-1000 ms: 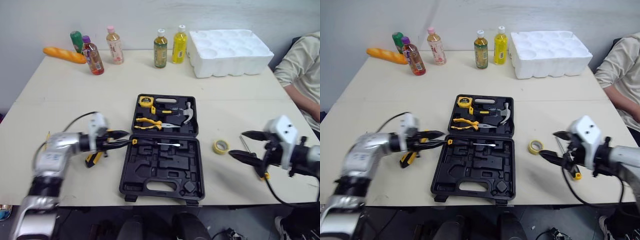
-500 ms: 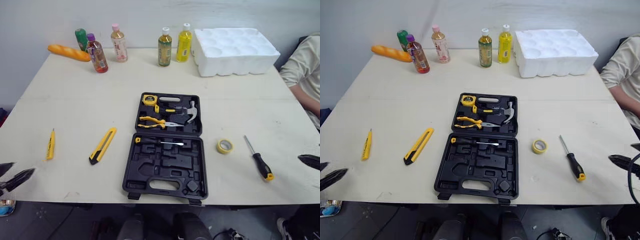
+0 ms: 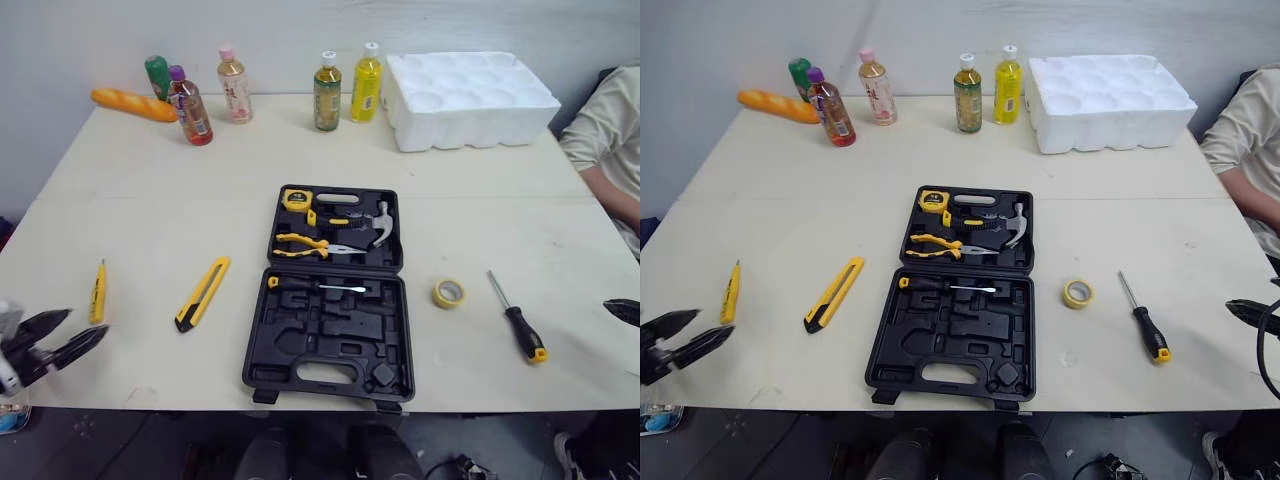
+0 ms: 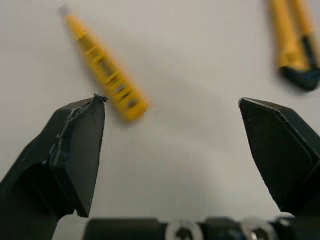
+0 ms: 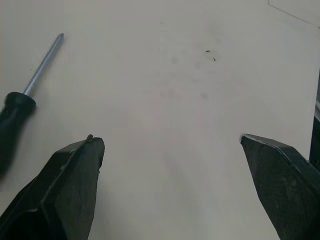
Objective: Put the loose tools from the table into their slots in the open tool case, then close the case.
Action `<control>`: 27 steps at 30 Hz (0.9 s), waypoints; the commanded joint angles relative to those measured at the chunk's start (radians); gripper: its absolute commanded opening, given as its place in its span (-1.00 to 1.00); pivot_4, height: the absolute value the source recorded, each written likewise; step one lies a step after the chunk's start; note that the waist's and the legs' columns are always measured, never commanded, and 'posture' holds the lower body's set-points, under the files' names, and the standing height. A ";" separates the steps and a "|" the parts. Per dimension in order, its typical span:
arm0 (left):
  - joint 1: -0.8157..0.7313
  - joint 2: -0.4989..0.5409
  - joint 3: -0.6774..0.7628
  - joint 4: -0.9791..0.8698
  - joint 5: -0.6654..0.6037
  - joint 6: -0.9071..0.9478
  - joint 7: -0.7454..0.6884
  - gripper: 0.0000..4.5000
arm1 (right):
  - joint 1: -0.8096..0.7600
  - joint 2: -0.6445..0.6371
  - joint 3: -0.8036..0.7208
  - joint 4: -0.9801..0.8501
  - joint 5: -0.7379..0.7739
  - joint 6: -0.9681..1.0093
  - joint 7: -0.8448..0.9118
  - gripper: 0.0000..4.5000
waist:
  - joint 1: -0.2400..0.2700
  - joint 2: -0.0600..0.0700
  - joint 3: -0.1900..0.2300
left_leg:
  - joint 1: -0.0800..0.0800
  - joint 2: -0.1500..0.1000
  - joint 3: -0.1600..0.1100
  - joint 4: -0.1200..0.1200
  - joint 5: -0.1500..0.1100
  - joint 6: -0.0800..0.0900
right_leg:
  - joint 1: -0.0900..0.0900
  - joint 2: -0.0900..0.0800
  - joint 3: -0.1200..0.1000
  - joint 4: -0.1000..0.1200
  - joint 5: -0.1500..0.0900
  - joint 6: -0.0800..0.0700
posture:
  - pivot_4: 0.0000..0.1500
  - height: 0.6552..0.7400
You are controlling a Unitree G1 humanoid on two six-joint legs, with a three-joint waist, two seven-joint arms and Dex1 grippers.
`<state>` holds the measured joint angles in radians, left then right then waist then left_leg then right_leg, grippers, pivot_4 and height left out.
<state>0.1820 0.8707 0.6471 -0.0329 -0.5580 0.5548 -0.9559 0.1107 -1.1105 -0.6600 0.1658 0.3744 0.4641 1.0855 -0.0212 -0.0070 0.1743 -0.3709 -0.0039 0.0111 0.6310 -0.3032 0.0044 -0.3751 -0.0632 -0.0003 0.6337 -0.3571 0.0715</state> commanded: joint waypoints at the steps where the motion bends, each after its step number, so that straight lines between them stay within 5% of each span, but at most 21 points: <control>1: -0.156 0.029 -0.165 -0.235 -0.178 0.151 -0.045 0.99 | 0.071 0.103 -0.028 -0.327 0.103 0.132 -0.066 1.00 | 0.009 -0.001 0.000 | 0.000 0.001 0.000 0.000 0.001 -0.001 | 0.000 0.000 -0.001 0.001 0.000 0.000 | 1.00 1.00; 7: -0.503 -0.050 -0.390 -0.398 -0.373 0.324 0.022 0.99 | 0.075 0.263 -0.004 -0.572 0.147 0.330 -0.302 1.00 | 0.011 0.001 0.000 | -0.001 0.000 0.002 0.002 0.003 -0.003 | 0.000 0.001 0.000 0.005 0.001 0.001 | 1.00 1.00; 16: -0.772 -0.169 -0.689 -0.352 -0.259 0.218 -0.113 0.99 | 0.184 0.380 0.006 -0.683 0.143 0.426 -0.450 1.00 | 0.018 -0.001 0.001 | 0.000 0.000 0.004 0.006 0.008 -0.007 | 0.000 0.004 0.004 0.009 0.001 0.003 | 1.00 1.00; 23: -0.838 -0.257 -0.809 -0.254 -0.143 0.095 -0.190 0.99 | 0.204 0.431 0.052 -0.710 0.121 0.414 -0.518 1.00 | 0.018 -0.002 0.001 | 0.001 0.001 0.005 0.006 0.009 -0.008 | 0.000 0.006 0.005 0.008 0.002 0.003 | 1.00 1.00; 27: -0.869 -0.311 -0.811 -0.213 -0.140 0.099 -0.183 1.00 | 0.206 0.460 0.067 -0.726 0.117 0.411 -0.552 0.18 | 0.019 -0.002 0.001 | -0.001 0.000 0.004 0.010 0.008 -0.007 | 0.000 0.006 0.005 0.009 0.001 0.004 | 1.00 1.00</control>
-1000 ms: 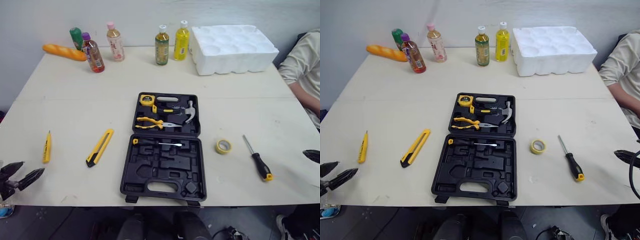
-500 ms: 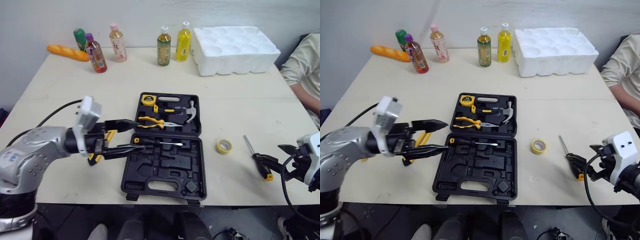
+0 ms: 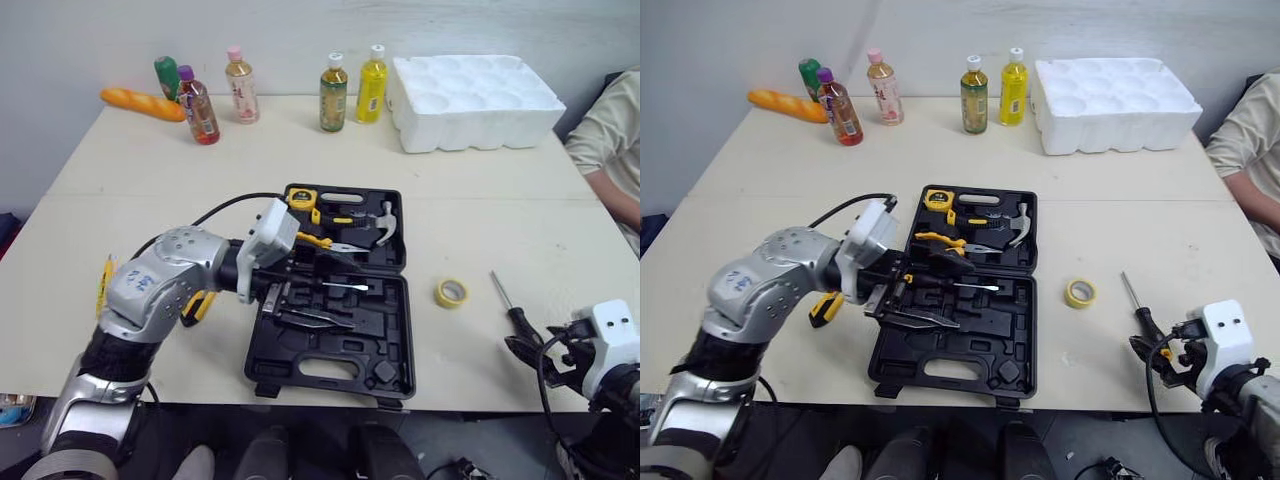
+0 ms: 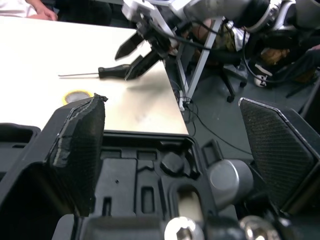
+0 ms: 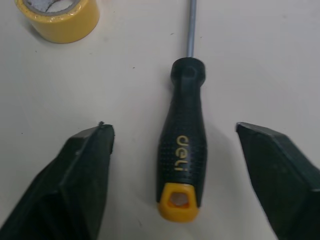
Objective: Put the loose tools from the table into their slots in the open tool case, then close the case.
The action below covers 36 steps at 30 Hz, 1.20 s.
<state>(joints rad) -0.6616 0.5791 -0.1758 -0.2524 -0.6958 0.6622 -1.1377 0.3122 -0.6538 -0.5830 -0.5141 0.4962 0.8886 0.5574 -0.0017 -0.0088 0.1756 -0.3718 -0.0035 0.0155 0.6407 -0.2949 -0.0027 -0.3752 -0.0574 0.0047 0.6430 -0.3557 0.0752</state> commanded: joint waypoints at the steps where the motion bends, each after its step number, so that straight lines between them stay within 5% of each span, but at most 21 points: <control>1: -0.027 -0.023 0.012 0.010 0.001 -0.008 -0.003 1.00 | 0.009 0.008 -0.008 -0.055 -0.002 -0.009 -0.030 -0.06 | -0.002 0.000 0.000 | 0.000 0.000 0.000 0.001 0.000 0.000 | 0.000 0.000 0.000 0.000 0.000 0.000 | 1.00 1.00; 4: -0.023 -0.023 0.005 0.012 0.016 -0.023 -0.022 1.00 | 0.019 0.021 -0.006 -0.076 0.009 0.001 -0.046 -0.60 | -0.003 0.000 0.000 | 0.000 0.000 0.000 0.002 0.000 0.000 | 0.000 0.000 0.000 0.001 0.000 0.001 | 1.00 1.00; 11: -0.018 -0.012 0.003 0.043 0.059 -0.054 -0.056 1.00 | 0.004 0.018 -0.043 -0.116 0.018 0.023 -0.082 -0.60 | -0.002 0.000 0.000 | -0.001 0.000 0.000 0.004 -0.001 0.000 | 0.000 0.000 0.000 0.001 0.000 0.001 | 1.00 1.00; 18: 0.105 0.131 0.017 0.052 0.170 -0.135 -0.102 1.00 | -0.119 -0.282 -0.004 -0.156 0.191 0.086 0.191 -0.60 | -0.021 -0.001 0.001 | 0.000 0.001 0.000 0.003 -0.002 0.003 | 0.000 0.001 0.001 0.002 0.000 0.001 | 1.00 1.00; 22: 0.169 0.216 0.053 0.077 0.225 -0.180 -0.112 1.00 | -0.321 -0.493 0.159 -0.095 0.246 0.073 0.365 -0.60 | -0.029 -0.002 0.003 | 0.000 0.001 -0.002 0.006 -0.005 0.007 | 0.000 0.001 0.000 0.002 0.000 0.001 | 1.00 1.00; 25: 0.177 0.261 0.096 0.106 0.214 -0.162 -0.111 1.00 | -0.560 -0.567 0.440 -0.037 0.159 -0.015 0.500 -0.60 | -0.028 -0.003 0.005 | 0.000 0.001 -0.003 0.006 -0.005 0.008 | 0.000 0.000 -0.001 0.002 0.000 0.000 | 1.00 1.00; 29: 0.190 0.282 0.123 0.128 0.208 -0.145 -0.111 1.00 | -0.863 -0.470 0.790 0.093 -0.024 -0.076 0.586 -0.60 | -0.028 -0.005 0.007 | -0.003 0.001 -0.004 0.005 -0.006 0.009 | -0.002 -0.003 -0.002 0.000 -0.001 0.000 | 1.00 1.00; 33: 0.199 0.290 0.138 0.150 0.225 -0.155 -0.105 1.00 | -1.033 -0.351 0.969 0.226 -0.151 -0.117 0.627 -0.60 | -0.024 -0.004 0.007 | -0.007 -0.001 -0.005 0.008 -0.006 0.009 | -0.005 -0.004 -0.002 0.000 -0.001 0.000 | 1.00 1.00; 36: 0.210 0.304 0.158 0.145 0.223 -0.155 -0.106 1.00 | -1.129 -0.284 1.053 0.289 -0.214 -0.132 0.669 -0.60 | -0.026 -0.004 0.007 | -0.026 -0.001 -0.005 0.016 -0.003 0.005 | -0.022 -0.004 -0.002 0.008 0.000 0.001 | 1.00 1.00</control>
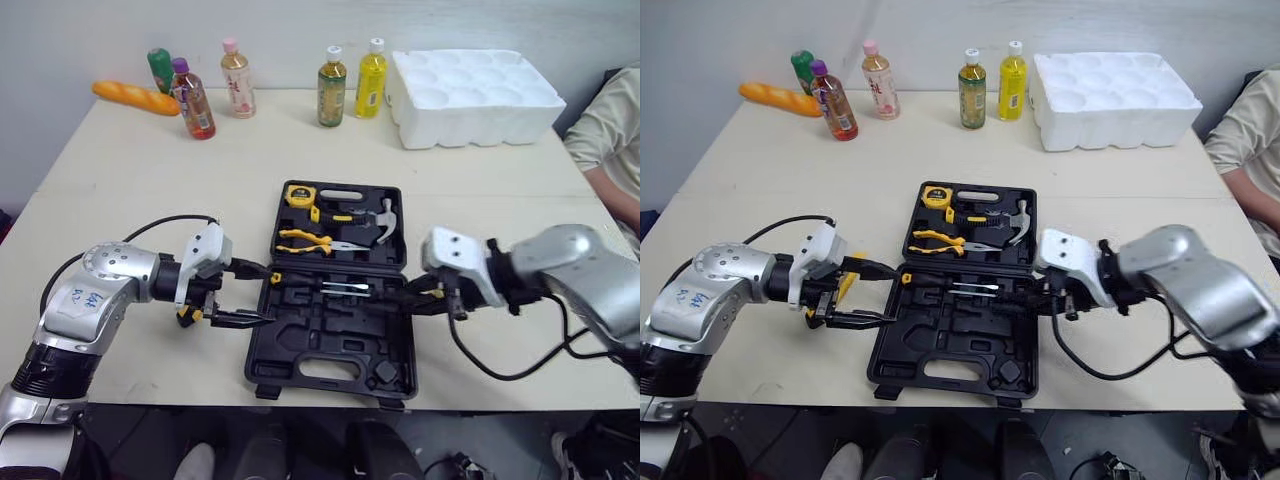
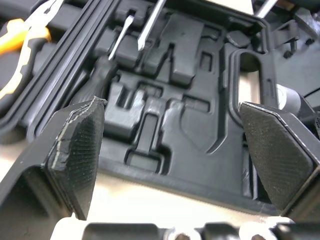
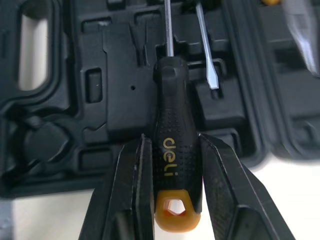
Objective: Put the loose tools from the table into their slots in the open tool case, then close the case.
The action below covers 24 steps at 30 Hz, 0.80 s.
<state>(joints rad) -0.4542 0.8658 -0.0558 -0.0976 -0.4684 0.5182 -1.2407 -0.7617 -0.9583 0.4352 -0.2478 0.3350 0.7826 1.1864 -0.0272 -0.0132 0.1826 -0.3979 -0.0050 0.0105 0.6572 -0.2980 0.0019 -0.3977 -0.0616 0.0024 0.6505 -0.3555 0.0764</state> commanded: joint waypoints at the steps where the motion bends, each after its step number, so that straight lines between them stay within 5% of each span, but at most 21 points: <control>1: 0.002 0.015 0.039 -0.010 -0.003 -0.011 0.000 1.00 | -0.072 0.033 0.048 0.034 -0.064 -0.027 0.051 -0.60 | 0.000 0.000 0.000 | -0.005 0.000 0.000 0.003 0.000 0.000 | -0.005 0.000 0.000 0.005 0.000 0.000 | 1.00 1.00; 20: -0.052 -0.043 0.004 0.023 0.027 -0.042 0.016 1.00 | -0.106 0.159 0.072 0.081 -0.157 0.036 0.044 -0.60 | -0.003 0.000 0.000 | -0.009 0.000 0.001 0.008 0.000 0.000 | -0.011 0.001 0.001 0.012 0.000 0.000 | 1.00 1.00; 24: -0.067 -0.073 -0.006 -0.016 0.018 -0.030 0.027 1.00 | -0.100 0.147 0.076 0.039 -0.153 0.042 0.059 0.22 | -0.001 0.000 0.000 | -0.009 0.000 0.001 0.008 0.000 0.000 | -0.011 0.001 0.001 0.013 0.000 0.000 | 1.00 1.00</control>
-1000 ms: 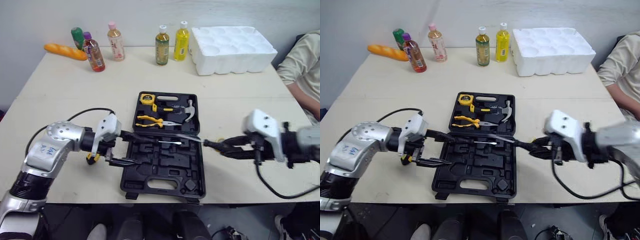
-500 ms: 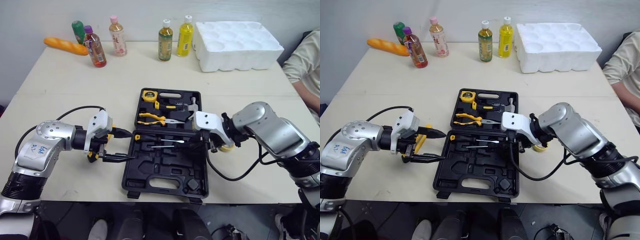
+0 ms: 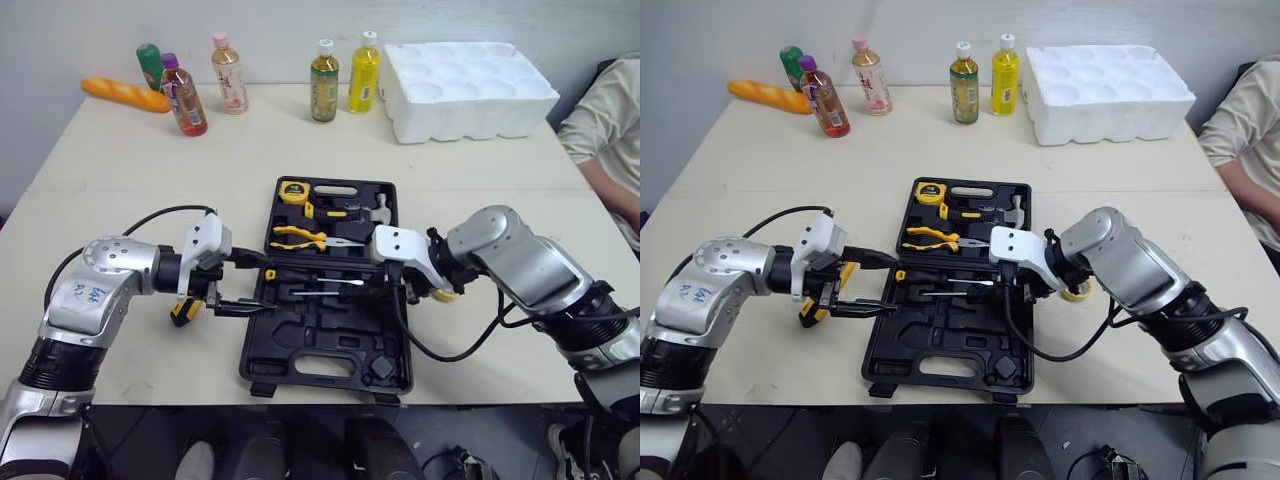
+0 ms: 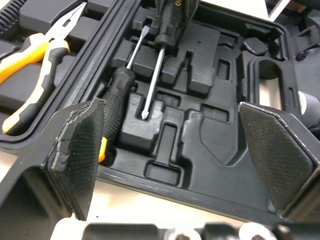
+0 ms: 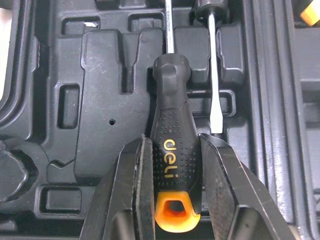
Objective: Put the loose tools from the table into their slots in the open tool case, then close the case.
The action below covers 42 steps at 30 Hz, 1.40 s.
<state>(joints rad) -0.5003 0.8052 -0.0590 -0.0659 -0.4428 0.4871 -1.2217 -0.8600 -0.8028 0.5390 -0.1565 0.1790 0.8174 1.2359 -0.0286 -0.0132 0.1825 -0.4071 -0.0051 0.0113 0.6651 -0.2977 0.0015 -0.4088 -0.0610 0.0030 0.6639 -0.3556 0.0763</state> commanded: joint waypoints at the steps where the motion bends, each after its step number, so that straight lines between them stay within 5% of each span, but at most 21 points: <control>1: -0.022 -0.018 -0.005 -0.058 -0.011 0.004 0.007 1.00 | -0.004 -0.007 -0.038 -0.061 0.009 0.012 0.007 0.50 | 0.000 0.000 0.000 | 0.000 0.000 0.000 0.000 0.000 0.000 | 0.000 0.000 0.000 0.000 0.000 0.000 | 1.00 1.00; 3: -0.022 -0.025 -0.010 -0.076 -0.015 0.009 0.004 1.00 | -0.006 0.011 -0.082 -0.069 0.032 0.030 -0.015 0.91 | 0.000 0.000 0.000 | 0.000 0.000 0.000 0.000 0.000 0.000 | 0.000 0.000 0.000 0.000 0.000 0.000 | 1.00 1.00; 4: -0.020 -0.029 -0.013 -0.088 -0.019 0.014 0.002 1.00 | 0.005 0.028 -0.121 -0.071 0.053 0.006 -0.031 0.96 | 0.000 0.000 0.000 | 0.000 0.000 0.000 0.000 0.000 0.000 | 0.000 0.000 0.000 0.000 0.000 0.000 | 1.00 1.00; 11: -0.014 -0.047 -0.032 -0.120 -0.021 0.024 0.000 1.00 | 0.186 0.200 -0.362 -0.016 0.177 -0.166 -0.135 0.96 | 0.002 -0.001 0.000 | 0.000 0.000 0.000 0.000 0.000 0.000 | 0.001 0.000 0.000 0.000 0.000 0.000 | 1.00 1.00; 15: -0.025 -0.056 -0.047 -0.111 -0.009 0.013 -0.006 1.00 | 0.260 0.278 -0.408 0.038 0.204 -0.241 -0.175 0.39 | 0.000 -0.001 0.000 | 0.000 0.000 0.001 0.001 0.000 0.000 | 0.001 0.000 0.000 0.001 0.000 0.000 | 1.00 1.00; 21: -0.040 -0.073 -0.058 -0.100 -0.002 0.009 -0.001 1.00 | 0.315 0.303 -0.377 0.060 0.175 -0.305 -0.186 -0.98 | 0.001 -0.001 0.000 | 0.001 0.000 0.001 0.001 0.000 0.000 | 0.001 0.001 0.001 0.003 0.000 0.000 | 1.00 1.00; 35: -0.053 -0.094 -0.081 -0.092 0.019 -0.003 0.003 1.00 | 0.372 0.159 -0.109 0.161 -0.101 -0.356 -0.141 -0.98 | 0.002 -0.002 -0.008 | 0.005 0.000 0.002 0.002 0.000 0.000 | 0.004 0.001 0.001 0.004 0.000 0.000 | 1.00 1.00; 42: -0.066 -0.110 -0.093 -0.068 0.033 -0.019 -0.001 1.00 | 0.381 0.214 -0.126 0.151 -0.094 -0.301 -0.201 -0.98 | 0.003 -0.007 -0.013 | 0.027 0.000 -0.003 -0.003 -0.007 0.006 | 0.031 0.001 -0.001 -0.008 0.000 0.000 | 1.00 1.00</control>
<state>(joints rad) -0.5454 0.6971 -0.1565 -0.1351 -0.4197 0.4821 -1.2211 -0.5418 -0.5823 0.3398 -0.0447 0.1153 0.4665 1.0135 -0.0258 -0.0201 0.1694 -0.3783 -0.0047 0.0078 0.6621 -0.3051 0.0068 -0.3762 -0.0601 0.0023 0.6562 -0.3557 0.0761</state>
